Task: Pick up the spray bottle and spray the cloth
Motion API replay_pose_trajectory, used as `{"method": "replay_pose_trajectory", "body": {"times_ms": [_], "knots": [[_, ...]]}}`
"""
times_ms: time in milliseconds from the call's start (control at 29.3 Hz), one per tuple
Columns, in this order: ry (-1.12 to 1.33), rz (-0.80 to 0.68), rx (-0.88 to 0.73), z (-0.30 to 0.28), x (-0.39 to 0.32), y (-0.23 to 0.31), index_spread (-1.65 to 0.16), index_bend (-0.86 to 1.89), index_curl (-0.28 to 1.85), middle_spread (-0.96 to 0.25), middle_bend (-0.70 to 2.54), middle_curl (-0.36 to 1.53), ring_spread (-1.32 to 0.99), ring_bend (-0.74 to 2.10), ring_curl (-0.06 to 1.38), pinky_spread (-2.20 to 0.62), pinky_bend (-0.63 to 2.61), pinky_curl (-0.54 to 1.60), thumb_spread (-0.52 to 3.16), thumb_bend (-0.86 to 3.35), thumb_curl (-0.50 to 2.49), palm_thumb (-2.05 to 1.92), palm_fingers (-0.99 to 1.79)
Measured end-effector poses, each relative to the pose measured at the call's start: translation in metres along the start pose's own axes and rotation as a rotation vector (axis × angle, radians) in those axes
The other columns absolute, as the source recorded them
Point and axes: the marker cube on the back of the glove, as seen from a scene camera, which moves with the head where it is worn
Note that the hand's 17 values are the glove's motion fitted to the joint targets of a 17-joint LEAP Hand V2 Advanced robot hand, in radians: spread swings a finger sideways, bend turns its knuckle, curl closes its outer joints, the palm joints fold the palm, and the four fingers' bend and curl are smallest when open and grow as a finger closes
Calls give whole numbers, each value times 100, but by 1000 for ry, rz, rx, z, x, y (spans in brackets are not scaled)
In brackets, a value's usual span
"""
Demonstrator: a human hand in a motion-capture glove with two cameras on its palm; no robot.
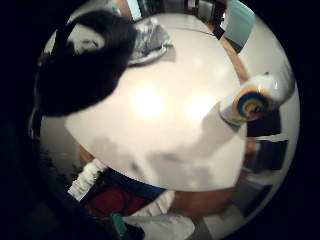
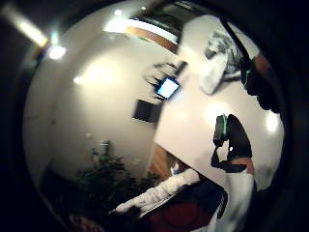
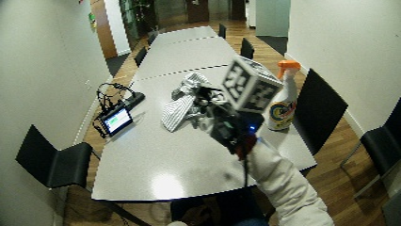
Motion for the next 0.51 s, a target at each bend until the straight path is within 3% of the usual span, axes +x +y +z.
{"method": "replay_pose_trajectory", "body": {"times_ms": [136, 307, 375, 511], "knots": [[-310, -67, 233, -44, 8, 28, -17, 30, 40, -6, 50, 43, -9, 51, 40, -10, 24, 33, 90, 27, 41, 94, 87], [-242, 74, 663, -121, 108, 32, -21, 35, 44, -9, 47, 44, -11, 41, 39, -4, 11, 28, 86, 24, 43, 98, 63], [-183, 131, 687, -142, 154, 27, -25, 26, 43, -8, 45, 44, -11, 38, 40, 1, 9, 27, 85, 18, 43, 94, 35], [-217, 208, 528, -158, 218, 15, -31, 9, 37, -7, 53, 45, -10, 43, 40, 7, 11, 24, 81, 14, 43, 95, 30]]}}
